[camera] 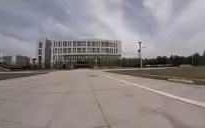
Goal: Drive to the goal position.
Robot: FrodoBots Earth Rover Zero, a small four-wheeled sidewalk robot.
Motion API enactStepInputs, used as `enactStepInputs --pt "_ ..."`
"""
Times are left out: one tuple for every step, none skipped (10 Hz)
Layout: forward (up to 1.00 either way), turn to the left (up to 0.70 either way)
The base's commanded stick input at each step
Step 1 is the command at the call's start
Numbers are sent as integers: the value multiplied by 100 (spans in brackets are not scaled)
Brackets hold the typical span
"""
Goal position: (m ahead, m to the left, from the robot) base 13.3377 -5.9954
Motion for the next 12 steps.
enactStepInputs --pt "70 10" --pt "70 0" --pt "70 0" --pt "70 0" --pt "70 0" --pt "70 0" --pt "70 0" --pt "70 0" --pt "70 0" --pt "70 0" --pt "70 0" --pt "70 0"
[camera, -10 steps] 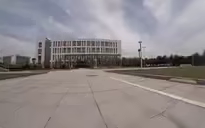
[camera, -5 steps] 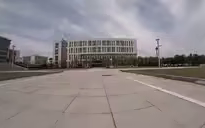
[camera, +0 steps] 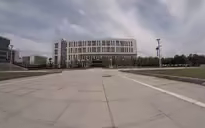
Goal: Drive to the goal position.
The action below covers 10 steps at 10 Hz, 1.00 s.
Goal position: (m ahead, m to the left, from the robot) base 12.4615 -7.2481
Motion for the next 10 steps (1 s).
enactStepInputs --pt "70 0" --pt "70 0" --pt "70 0" --pt "70 0" --pt "70 0" --pt "70 0" --pt "70 0" --pt "70 0" --pt "70 0" --pt "70 0"
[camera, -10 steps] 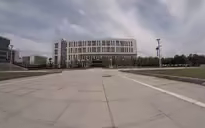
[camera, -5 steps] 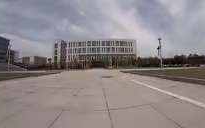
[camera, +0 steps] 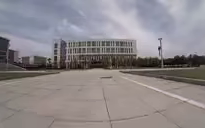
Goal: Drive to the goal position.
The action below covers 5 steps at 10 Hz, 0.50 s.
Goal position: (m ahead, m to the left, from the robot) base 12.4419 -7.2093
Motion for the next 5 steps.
enactStepInputs --pt "70 0" --pt "70 0" --pt "70 0" --pt "70 0" --pt "70 0"
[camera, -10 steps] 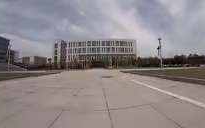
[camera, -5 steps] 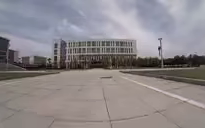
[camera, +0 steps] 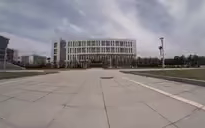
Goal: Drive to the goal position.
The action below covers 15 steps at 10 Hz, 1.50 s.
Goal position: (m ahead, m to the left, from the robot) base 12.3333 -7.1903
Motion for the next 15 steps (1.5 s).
enactStepInputs --pt "70 0" --pt "70 0" --pt "70 0" --pt "70 0" --pt "70 0" --pt "70 0" --pt "70 0" --pt "70 0" --pt "70 0" --pt "70 0" --pt "70 0" --pt "70 0" --pt "70 0" --pt "70 0" --pt "70 0"
